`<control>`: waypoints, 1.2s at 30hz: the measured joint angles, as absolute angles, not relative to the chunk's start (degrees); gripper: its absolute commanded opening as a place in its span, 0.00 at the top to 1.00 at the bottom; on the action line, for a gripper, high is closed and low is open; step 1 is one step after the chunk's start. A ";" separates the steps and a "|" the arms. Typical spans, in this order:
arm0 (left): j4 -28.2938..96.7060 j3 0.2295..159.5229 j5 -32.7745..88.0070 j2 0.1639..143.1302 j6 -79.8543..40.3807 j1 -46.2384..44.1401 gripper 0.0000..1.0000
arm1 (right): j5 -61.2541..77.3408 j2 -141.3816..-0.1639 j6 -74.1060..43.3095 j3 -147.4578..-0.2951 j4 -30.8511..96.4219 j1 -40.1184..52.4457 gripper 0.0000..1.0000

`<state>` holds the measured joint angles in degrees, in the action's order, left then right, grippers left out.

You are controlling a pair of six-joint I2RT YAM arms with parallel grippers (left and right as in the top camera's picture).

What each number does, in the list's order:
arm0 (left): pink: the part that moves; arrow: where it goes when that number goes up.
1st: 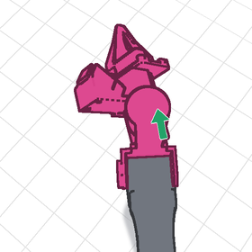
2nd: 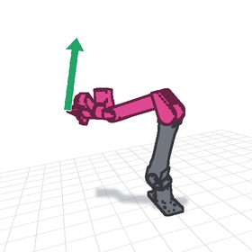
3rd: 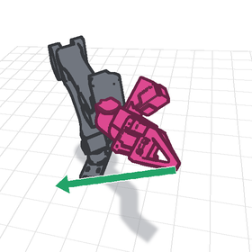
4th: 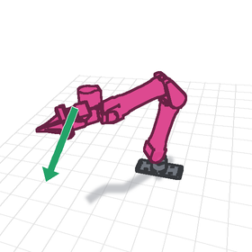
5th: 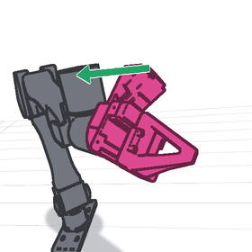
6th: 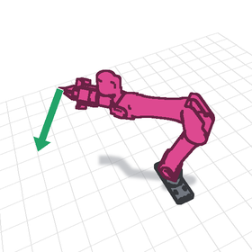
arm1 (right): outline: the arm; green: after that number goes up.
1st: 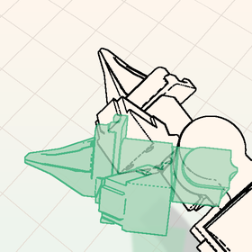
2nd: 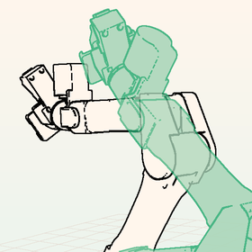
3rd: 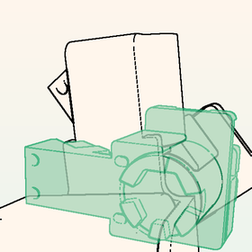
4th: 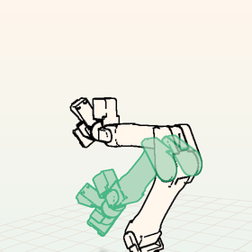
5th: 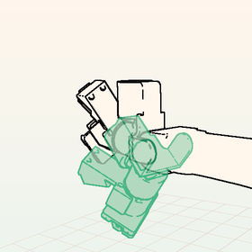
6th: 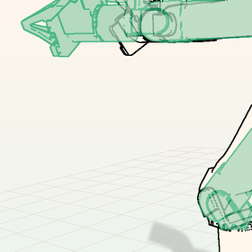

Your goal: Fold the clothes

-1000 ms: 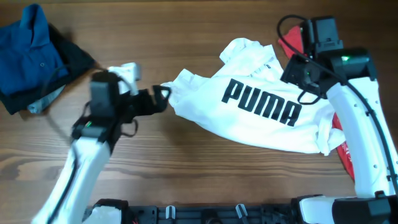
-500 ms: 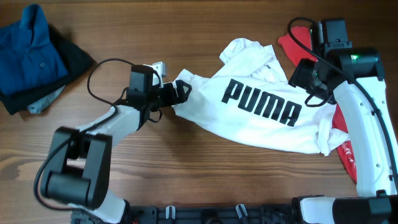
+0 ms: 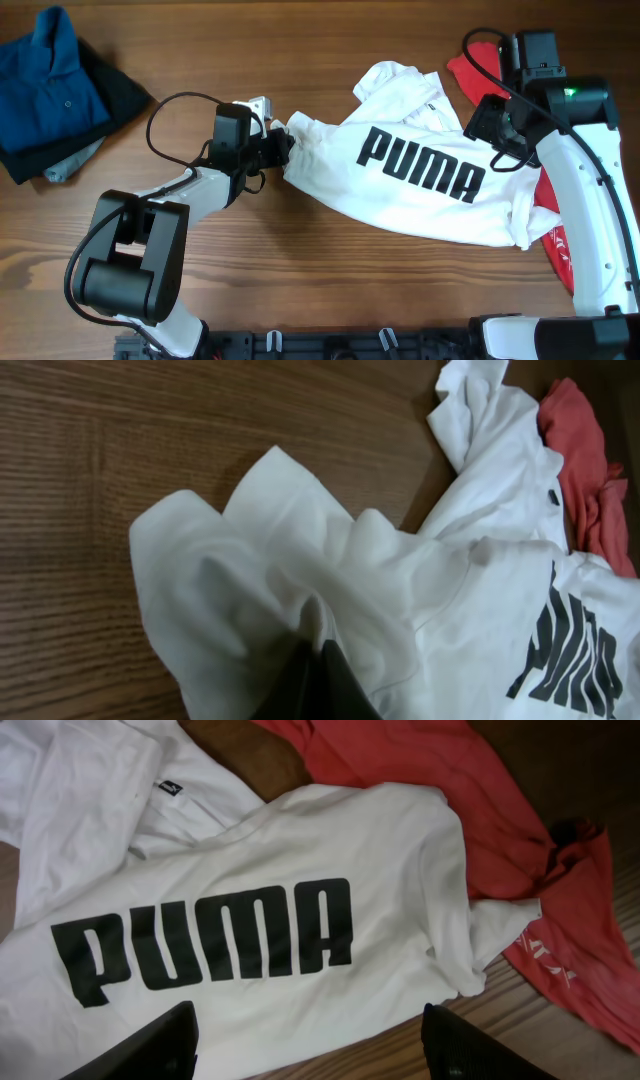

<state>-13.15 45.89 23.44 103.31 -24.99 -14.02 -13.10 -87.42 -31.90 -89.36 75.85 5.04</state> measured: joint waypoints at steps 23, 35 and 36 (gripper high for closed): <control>14.76 59.57 27.38 85.95 -24.97 4.10 0.13 | -12.05 -87.42 -30.76 -89.36 75.81 -3.75 0.20; 14.50 59.42 21.61 101.75 -25.76 -12.58 0.11 | -10.52 -87.42 -30.37 -89.36 76.49 -3.75 0.20; 14.09 59.42 21.17 103.11 -26.15 -13.10 0.15 | -10.50 -87.42 -30.37 -89.36 76.53 -3.75 0.20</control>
<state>14.09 59.42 21.17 103.11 -26.15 -13.10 -10.50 -87.42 -30.37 -89.36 76.53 -3.75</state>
